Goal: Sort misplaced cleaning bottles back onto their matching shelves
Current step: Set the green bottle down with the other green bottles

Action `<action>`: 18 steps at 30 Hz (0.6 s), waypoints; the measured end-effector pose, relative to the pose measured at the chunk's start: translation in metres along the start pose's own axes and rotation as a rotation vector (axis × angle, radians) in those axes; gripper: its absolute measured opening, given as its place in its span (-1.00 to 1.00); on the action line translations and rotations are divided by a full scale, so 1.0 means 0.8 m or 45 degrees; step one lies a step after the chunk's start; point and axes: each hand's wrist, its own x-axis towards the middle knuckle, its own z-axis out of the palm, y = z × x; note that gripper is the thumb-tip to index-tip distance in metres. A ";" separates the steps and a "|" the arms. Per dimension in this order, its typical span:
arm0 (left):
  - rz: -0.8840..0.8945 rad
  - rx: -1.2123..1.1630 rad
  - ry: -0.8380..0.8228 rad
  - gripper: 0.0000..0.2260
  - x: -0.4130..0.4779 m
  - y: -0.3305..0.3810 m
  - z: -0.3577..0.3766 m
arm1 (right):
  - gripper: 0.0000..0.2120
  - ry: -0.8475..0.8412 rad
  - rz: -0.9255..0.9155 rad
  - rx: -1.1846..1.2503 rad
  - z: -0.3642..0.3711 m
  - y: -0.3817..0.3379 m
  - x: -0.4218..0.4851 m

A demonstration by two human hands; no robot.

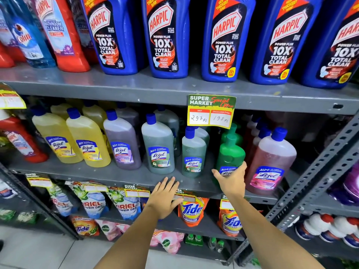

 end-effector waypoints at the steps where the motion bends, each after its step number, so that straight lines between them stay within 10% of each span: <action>1: 0.005 -0.009 -0.002 0.11 0.001 -0.001 -0.006 | 0.07 -0.012 0.032 0.044 0.001 0.004 -0.005; 4: 0.053 0.036 0.045 0.13 -0.003 -0.001 -0.027 | 0.02 0.070 -0.004 0.080 0.006 0.023 -0.046; 9: 0.055 0.055 0.213 -0.01 -0.037 -0.013 -0.081 | -0.56 -0.078 -0.700 -0.048 0.021 -0.002 -0.128; 18: 0.020 0.173 0.865 -0.60 -0.148 -0.124 -0.223 | -0.60 -0.170 -1.453 0.196 0.082 -0.267 -0.173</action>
